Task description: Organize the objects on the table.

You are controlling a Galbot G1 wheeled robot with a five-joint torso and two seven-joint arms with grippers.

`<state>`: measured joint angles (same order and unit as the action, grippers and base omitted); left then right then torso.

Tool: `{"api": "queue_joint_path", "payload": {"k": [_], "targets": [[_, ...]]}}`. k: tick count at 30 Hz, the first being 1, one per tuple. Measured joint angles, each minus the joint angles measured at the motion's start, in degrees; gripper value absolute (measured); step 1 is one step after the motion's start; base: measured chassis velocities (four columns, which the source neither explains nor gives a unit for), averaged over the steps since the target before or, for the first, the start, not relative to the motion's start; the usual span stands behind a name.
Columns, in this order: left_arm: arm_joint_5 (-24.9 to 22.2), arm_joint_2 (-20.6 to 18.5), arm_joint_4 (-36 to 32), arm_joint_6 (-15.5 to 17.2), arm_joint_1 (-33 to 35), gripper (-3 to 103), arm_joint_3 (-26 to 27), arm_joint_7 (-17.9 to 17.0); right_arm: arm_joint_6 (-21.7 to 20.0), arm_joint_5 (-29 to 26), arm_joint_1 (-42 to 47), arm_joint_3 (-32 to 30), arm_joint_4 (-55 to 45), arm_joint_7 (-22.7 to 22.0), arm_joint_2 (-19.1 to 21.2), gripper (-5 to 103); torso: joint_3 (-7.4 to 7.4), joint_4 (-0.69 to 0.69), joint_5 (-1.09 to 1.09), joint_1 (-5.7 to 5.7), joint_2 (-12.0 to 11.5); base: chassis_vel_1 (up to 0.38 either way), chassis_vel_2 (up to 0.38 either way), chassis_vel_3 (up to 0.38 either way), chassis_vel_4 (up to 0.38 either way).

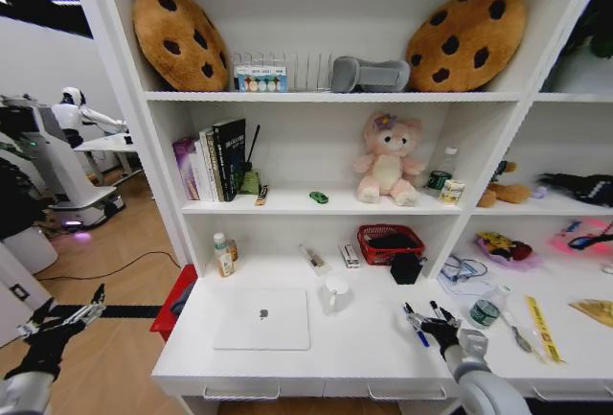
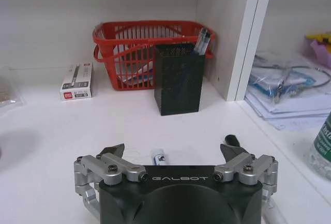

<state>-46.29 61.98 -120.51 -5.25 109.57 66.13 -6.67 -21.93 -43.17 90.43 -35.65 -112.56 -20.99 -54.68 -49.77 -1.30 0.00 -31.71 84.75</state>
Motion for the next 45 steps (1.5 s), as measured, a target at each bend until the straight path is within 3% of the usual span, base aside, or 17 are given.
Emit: {"api": "queue_joint_path", "payload": {"k": [8,19,20,22,27,29,33,36,37,42,45], "targets": [[0.0,0.0,0.0,0.0,0.0,100,0.0,0.0,-6.7,-8.0,-5.4,2.5,1.5,-2.0,3.1,100,0.00,0.00,0.00,0.00,0.0,0.000,0.000,0.000,0.000],[0.0,0.0,0.0,0.0,0.0,100,0.0,0.0,-7.5,-9.9,-9.8,5.9,5.4,-0.5,6.5,96,0.00,0.00,0.01,0.00,0.0,0.000,0.000,0.000,0.000],[0.0,0.0,0.0,0.0,0.0,100,0.0,0.0,-7.5,-10.0,-10.1,6.2,5.8,-0.5,6.6,88,0.00,0.00,0.00,0.00,0.0,0.000,0.000,0.000,0.000],[0.0,0.0,0.0,0.0,0.0,100,0.0,0.0,-7.5,-10.1,-10.2,6.3,6.1,-0.5,6.7,88,0.00,0.00,0.00,0.00,0.0,0.000,0.000,0.000,0.000],[0.0,0.0,0.0,0.0,0.0,100,0.0,0.0,-7.3,-10.0,-10.0,6.5,6.7,-0.2,6.8,73,0.00,-0.01,0.00,0.00,0.0,0.000,0.000,0.000,0.000],[0.0,0.0,0.0,0.0,0.0,100,0.0,0.0,-7.1,-10.0,-9.8,6.6,7.1,0.3,6.8,56,0.00,-0.01,0.00,0.00,0.0,0.000,0.000,0.000,0.000],[0.0,0.0,0.0,0.0,0.0,100,0.0,0.0,-6.8,-10.0,-9.5,6.5,7.4,0.8,6.5,51,0.00,0.00,0.00,0.00,0.0,0.000,0.000,0.000,0.000],[0.0,0.0,0.0,0.0,0.0,100,0.0,0.0,-6.3,-9.8,-9.2,6.5,7.8,1.3,6.1,33,0.00,-0.01,0.00,0.00,0.0,0.000,0.000,0.000,0.000],[0.0,0.0,0.0,0.0,0.0,100,0.0,0.0,-6.3,-9.8,-9.2,6.5,7.8,1.3,6.1,33,0.00,-0.01,0.00,0.00,0.0,0.000,0.000,0.000,0.000],[0.0,0.0,0.0,0.0,0.0,100,0.0,0.0,-5.8,-9.9,-9.1,6.2,8.1,1.5,5.9,13,0.00,0.00,0.00,0.00,0.0,0.000,0.000,0.000,0.000],[0.0,0.0,0.0,0.0,0.0,100,0.0,0.0,-5.6,-9.9,-8.7,6.1,8.0,1.4,5.7,12,0.00,0.00,-0.01,0.00,0.0,0.000,0.000,0.000,0.000]]}}
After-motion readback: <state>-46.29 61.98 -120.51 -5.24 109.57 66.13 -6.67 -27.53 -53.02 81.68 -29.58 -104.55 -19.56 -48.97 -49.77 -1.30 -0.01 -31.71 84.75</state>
